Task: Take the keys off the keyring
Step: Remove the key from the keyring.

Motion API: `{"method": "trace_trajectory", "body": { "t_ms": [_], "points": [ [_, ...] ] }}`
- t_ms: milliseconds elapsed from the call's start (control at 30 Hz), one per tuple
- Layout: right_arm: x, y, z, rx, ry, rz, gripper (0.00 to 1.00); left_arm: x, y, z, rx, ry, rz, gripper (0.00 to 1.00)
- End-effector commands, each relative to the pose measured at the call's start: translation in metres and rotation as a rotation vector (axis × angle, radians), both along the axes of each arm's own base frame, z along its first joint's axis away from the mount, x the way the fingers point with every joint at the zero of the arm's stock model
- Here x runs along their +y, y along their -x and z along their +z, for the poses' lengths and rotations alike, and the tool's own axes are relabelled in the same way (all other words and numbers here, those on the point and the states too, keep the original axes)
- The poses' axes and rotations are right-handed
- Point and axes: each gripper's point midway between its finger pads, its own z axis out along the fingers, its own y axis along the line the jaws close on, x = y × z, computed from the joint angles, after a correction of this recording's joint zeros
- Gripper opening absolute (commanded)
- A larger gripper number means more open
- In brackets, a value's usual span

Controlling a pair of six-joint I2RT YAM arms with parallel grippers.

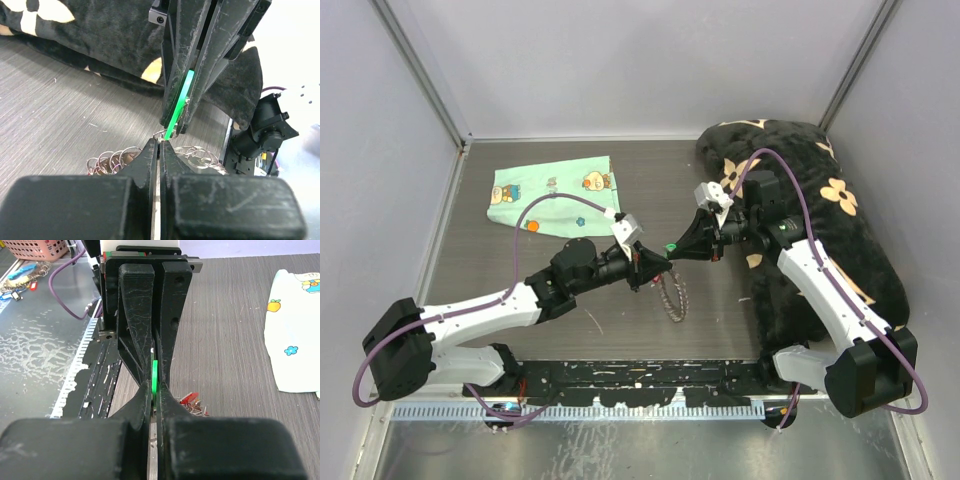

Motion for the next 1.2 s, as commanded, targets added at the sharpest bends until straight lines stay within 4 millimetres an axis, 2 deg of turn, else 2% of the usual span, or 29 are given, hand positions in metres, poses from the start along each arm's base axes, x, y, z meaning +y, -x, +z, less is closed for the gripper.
{"method": "trace_trajectory", "body": {
  "t_ms": [0, 133, 300, 500, 567, 900, 1167],
  "points": [
    [-0.003, 0.002, 0.019, -0.048, -0.047, 0.020, 0.01, -0.002, 0.001, 0.034, -0.107, 0.052, -0.024, 0.00],
    [-0.009, -0.005, 0.022, -0.006, -0.067, -0.002, 0.01, 0.004, 0.009, 0.028, -0.195, 0.003, -0.068, 0.00],
    [-0.010, -0.011, 0.009, 0.017, -0.057, -0.029, 0.01, 0.008, 0.026, 0.031, -0.315, -0.016, -0.165, 0.00],
    [-0.012, -0.005, 0.001, 0.037, -0.074, 0.007, 0.06, 0.006, 0.058, 0.039, -0.350, -0.012, -0.356, 0.00],
    [-0.013, 0.000, 0.000, 0.038, -0.084, 0.029, 0.08, 0.006, 0.062, 0.040, -0.345, -0.012, -0.387, 0.00],
    [-0.016, 0.023, -0.012, -0.031, -0.148, 0.131, 0.12, 0.007, 0.058, 0.052, -0.337, 0.035, -0.390, 0.00],
    [-0.015, 0.022, -0.014, -0.046, -0.139, 0.116, 0.12, 0.006, 0.049, 0.051, -0.319, 0.061, -0.331, 0.00]
  ]
}}
